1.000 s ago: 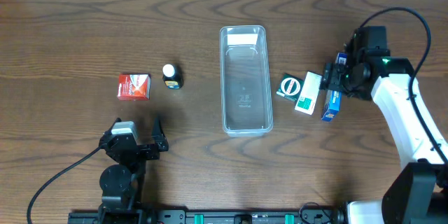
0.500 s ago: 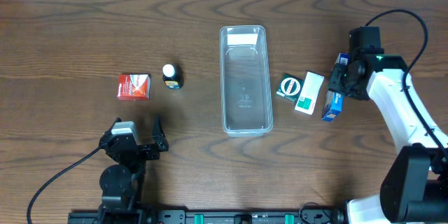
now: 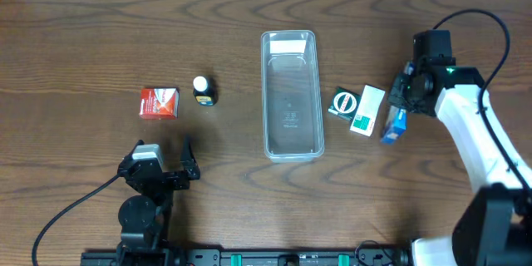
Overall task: Pack container
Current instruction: 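Grasp the tall blue box with the right gripper and lift it, then lower the blue box into the clear container with the right gripper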
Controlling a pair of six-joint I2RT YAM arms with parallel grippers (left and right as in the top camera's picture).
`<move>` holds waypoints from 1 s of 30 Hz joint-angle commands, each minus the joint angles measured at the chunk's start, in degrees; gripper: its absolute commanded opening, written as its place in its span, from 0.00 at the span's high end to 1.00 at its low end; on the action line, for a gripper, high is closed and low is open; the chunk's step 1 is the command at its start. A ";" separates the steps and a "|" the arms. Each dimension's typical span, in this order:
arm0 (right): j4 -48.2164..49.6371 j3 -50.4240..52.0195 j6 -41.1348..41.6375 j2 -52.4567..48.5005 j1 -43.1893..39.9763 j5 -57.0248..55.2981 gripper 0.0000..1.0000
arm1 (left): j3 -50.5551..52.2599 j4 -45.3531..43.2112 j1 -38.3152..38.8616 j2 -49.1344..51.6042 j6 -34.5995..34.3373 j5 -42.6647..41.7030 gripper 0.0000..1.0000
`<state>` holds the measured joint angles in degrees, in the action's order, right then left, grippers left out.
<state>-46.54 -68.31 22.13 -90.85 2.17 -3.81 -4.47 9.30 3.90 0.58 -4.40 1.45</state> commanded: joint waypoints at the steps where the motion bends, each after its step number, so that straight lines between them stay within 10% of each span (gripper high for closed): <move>1: 0.46 -6.19 0.04 6.60 5.14 3.23 0.97 | 1.62 0.68 0.20 -0.35 0.76 -0.42 0.02; 14: 7.43 -11.26 1.70 6.80 28.06 -1.44 0.93 | 1.62 0.68 0.20 -0.35 0.76 -0.42 0.02; 30: 19.28 -11.26 11.76 -12.17 30.14 1.29 0.95 | 1.62 0.68 0.20 -0.35 0.76 -0.42 0.02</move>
<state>-28.97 -79.26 31.86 -102.54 32.01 -3.27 -4.47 9.30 3.92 0.58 -4.40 1.45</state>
